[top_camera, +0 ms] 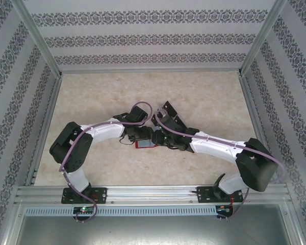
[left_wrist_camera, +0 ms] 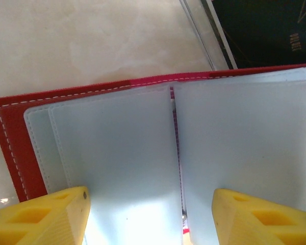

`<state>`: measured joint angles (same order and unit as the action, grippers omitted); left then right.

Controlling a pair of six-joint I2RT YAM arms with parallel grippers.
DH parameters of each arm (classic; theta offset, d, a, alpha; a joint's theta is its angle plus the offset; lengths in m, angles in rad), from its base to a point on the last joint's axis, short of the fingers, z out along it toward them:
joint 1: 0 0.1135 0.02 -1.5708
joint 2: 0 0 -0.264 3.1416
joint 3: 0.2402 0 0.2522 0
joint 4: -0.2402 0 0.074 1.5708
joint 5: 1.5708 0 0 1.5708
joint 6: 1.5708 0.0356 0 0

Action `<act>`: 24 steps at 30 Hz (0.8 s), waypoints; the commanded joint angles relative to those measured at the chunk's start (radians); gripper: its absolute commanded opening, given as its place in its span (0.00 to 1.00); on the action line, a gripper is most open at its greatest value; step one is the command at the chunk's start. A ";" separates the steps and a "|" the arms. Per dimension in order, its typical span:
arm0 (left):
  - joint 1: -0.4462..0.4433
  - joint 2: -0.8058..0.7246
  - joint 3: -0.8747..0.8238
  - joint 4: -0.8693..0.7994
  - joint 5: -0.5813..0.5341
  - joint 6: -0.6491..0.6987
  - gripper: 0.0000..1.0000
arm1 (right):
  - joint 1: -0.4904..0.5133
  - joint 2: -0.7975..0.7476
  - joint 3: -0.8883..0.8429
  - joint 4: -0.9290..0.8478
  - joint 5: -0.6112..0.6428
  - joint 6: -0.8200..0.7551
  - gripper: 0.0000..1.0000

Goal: Put the credit cards into the card holder
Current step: Flip over the card slot in the card holder.

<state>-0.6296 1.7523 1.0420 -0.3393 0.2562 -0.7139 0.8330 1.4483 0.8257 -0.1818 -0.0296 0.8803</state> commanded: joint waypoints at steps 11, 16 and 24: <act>-0.018 -0.001 0.018 -0.044 -0.027 0.006 0.65 | -0.015 0.064 -0.020 0.015 0.050 -0.011 0.23; -0.018 -0.006 0.022 -0.049 -0.031 0.007 0.65 | -0.024 0.072 -0.029 0.024 0.052 -0.010 0.20; -0.018 -0.007 0.019 -0.046 -0.027 0.006 0.65 | -0.032 0.120 0.006 0.057 0.011 -0.018 0.15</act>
<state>-0.6350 1.7550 1.0458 -0.3458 0.2493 -0.7139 0.8127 1.5455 0.8089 -0.1501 -0.0097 0.8768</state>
